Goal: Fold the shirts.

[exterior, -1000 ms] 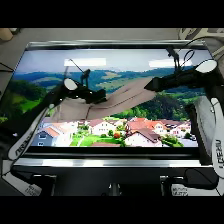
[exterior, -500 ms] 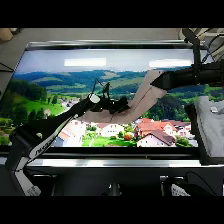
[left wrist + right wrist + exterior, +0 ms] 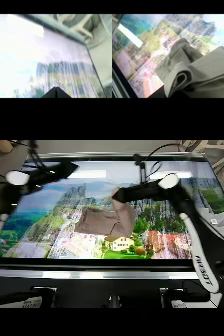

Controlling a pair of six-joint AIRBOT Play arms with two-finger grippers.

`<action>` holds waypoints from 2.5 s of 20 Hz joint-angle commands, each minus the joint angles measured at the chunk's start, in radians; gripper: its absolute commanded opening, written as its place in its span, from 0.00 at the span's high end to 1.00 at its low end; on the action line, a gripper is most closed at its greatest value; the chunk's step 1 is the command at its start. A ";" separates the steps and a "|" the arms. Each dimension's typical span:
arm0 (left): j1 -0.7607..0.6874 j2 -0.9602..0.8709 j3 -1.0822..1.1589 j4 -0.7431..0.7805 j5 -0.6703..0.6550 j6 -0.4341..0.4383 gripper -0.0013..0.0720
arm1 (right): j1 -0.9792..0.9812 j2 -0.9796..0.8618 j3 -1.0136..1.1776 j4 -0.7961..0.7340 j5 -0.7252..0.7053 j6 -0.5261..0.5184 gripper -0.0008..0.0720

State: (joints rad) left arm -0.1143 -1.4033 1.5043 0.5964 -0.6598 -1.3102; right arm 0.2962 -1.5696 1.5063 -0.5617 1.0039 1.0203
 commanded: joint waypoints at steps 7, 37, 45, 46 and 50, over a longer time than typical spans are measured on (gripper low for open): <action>0.206 0.389 -0.005 0.183 -0.261 0.021 0.95 | 0.182 -0.294 0.001 0.471 -0.179 -0.259 0.21; 0.206 0.415 -0.005 0.262 -0.301 -0.013 0.95 | -0.435 -0.021 -0.014 0.003 0.243 -0.096 0.96; 0.206 0.415 -0.005 0.261 -0.302 -0.013 0.95 | -0.972 0.188 0.124 -0.149 0.384 0.047 0.96; 0.206 0.415 -0.005 0.261 -0.302 -0.013 0.95 | -1.025 0.195 0.135 -0.149 0.406 0.053 0.96; 0.206 0.416 -0.005 0.261 -0.302 -0.013 0.95 | -1.218 0.198 0.189 -0.149 0.495 0.084 0.96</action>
State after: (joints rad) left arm 0.0914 -0.9878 1.4994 0.8574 -0.9615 -1.3243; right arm -0.7856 -1.3842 1.6573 -0.7063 1.4239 1.0767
